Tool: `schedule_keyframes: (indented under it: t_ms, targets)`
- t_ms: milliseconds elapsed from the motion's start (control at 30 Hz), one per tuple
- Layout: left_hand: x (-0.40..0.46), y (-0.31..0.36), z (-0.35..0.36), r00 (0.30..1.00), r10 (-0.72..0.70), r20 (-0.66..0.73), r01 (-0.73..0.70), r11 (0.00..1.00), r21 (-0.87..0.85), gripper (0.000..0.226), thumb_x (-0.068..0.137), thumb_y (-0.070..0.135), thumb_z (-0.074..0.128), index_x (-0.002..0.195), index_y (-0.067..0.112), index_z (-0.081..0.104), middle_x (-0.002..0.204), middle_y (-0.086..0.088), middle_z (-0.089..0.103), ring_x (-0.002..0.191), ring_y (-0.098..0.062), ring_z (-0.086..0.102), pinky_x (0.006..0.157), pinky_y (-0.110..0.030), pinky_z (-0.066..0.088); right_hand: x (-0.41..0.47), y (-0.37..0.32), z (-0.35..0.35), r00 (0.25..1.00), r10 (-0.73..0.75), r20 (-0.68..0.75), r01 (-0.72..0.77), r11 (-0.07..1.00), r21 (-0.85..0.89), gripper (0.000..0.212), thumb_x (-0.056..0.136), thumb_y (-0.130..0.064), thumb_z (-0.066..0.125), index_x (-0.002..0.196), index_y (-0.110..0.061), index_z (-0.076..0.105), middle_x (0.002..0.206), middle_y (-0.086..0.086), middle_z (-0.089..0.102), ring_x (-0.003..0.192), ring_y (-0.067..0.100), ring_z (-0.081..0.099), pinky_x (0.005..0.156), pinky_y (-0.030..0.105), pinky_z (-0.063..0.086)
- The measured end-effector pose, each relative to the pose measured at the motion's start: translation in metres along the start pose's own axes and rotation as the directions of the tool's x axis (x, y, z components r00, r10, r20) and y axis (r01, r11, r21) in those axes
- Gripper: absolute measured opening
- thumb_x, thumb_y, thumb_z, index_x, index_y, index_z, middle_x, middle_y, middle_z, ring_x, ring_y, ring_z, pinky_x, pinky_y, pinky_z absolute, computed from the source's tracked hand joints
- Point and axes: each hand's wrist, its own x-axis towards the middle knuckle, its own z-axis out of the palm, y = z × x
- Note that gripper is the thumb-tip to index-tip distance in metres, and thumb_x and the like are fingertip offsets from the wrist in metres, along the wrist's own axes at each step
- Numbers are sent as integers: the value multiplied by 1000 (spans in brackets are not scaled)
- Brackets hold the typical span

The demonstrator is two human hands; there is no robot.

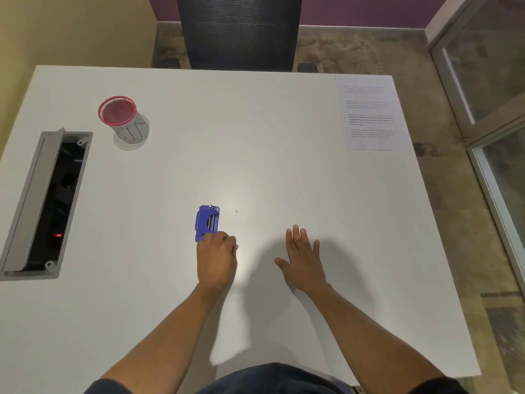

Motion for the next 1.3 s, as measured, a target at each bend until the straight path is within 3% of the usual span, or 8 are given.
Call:
schedule_keyframes:
  t_ms: [300,467,633,733,833,933,1100,1300]
  targets:
    - [8,1,3,996,31,88,-40,995,96,21,63,-3,78,53,11,66,57,-4,63,55,-29,52,51,-32,37,-2,0,-9,1000,-8,3,8,995,99,75,98,-43,42,156,-16,3,165,3,-7,151,19,-11,120,48,-5]
    - [10,2,4,982,92,168,-124,973,194,26,51,-11,71,49,12,57,52,-4,55,52,-27,49,49,-33,33,-5,-7,-20,999,34,-30,-19,915,403,64,99,-35,50,153,-12,25,164,6,13,152,17,4,123,39,1]
    - [12,5,6,971,145,188,-192,946,259,26,47,-11,69,52,10,54,52,-7,52,51,-26,49,48,-32,37,-17,-22,-35,972,232,-25,-107,539,836,41,94,-31,62,130,-13,59,125,-4,61,117,9,55,99,23,41]
    - [11,5,9,965,174,195,-228,923,309,24,48,-8,67,55,10,53,53,-7,51,51,-25,48,49,-31,33,-20,-30,-39,960,264,94,-147,188,971,26,95,-30,61,100,-5,68,87,2,58,87,17,51,83,27,43]
    - [10,4,12,963,187,196,-246,907,342,22,52,-7,65,58,10,52,55,-7,50,53,-25,47,51,-32,32,-22,-31,-40,951,220,216,-199,-100,975,40,96,-38,56,110,-1,65,103,6,66,101,18,62,98,29,46]
    - [10,4,15,960,186,211,-255,890,379,18,57,-5,61,64,9,54,60,-7,51,56,-25,47,54,-33,34,-22,-26,-41,935,175,308,-263,-241,934,57,95,-49,49,129,-3,56,127,12,63,122,22,59,110,39,42]
    - [8,2,23,953,154,262,-258,865,429,19,68,-3,43,77,10,54,71,-7,53,64,-24,48,59,-35,36,-20,-21,-46,922,184,342,-239,-426,873,64,86,-61,49,119,-6,62,127,13,64,121,25,60,108,40,45]
    - [14,9,20,936,63,347,-211,888,409,24,78,2,36,95,11,50,90,-6,56,82,-23,50,71,-34,36,-16,-19,-49,925,157,346,-221,-518,826,70,92,-62,42,125,-4,60,127,14,65,122,28,60,101,39,49]
